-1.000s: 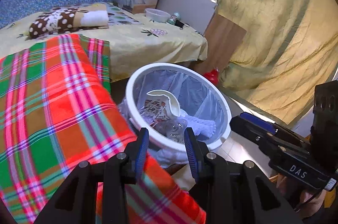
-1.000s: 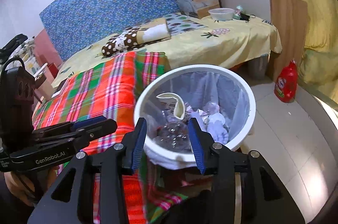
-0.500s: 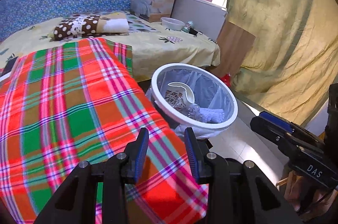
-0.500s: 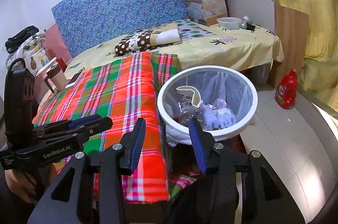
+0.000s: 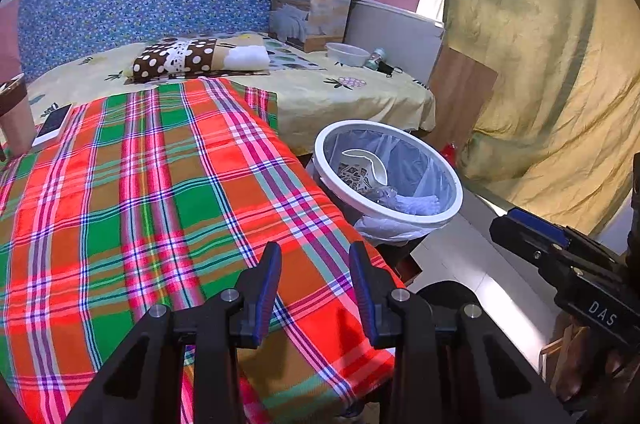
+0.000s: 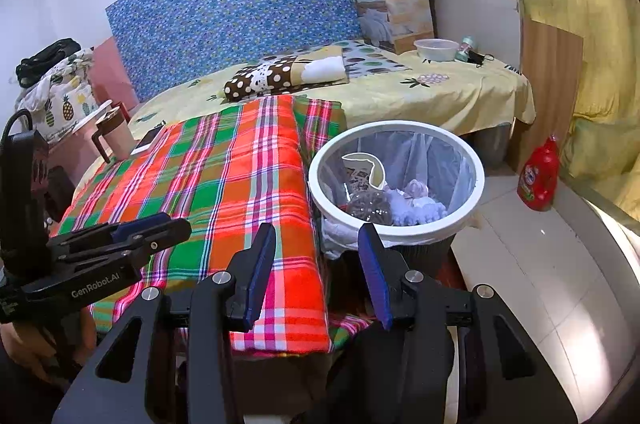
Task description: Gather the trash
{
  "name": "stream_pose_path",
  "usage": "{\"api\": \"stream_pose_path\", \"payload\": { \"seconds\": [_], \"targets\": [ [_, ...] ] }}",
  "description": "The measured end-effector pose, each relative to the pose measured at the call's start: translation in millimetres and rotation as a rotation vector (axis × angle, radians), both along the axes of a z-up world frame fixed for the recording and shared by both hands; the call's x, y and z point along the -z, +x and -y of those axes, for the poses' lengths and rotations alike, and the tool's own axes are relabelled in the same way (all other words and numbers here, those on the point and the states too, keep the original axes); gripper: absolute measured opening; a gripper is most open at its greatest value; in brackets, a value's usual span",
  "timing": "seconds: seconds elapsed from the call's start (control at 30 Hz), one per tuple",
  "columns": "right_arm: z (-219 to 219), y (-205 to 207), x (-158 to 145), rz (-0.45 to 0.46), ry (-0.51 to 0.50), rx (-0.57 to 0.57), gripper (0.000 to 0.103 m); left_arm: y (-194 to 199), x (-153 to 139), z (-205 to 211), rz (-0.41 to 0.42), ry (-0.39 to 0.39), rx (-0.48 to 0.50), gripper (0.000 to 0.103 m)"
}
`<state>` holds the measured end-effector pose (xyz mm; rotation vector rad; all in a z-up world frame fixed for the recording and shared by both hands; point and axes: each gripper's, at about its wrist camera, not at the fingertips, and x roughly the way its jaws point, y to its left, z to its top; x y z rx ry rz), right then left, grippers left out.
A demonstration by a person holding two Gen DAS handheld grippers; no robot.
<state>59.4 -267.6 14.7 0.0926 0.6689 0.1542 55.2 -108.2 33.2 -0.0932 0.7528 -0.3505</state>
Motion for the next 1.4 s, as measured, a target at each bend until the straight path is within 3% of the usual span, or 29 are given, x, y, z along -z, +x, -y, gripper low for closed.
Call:
{"api": "stream_pose_path", "payload": {
  "seconds": [1.4],
  "targets": [
    [-1.4, -4.4, 2.6, -0.012, -0.009, -0.003, 0.045, -6.4, 1.0, 2.6, 0.0, -0.014, 0.031, 0.035]
  ]
}}
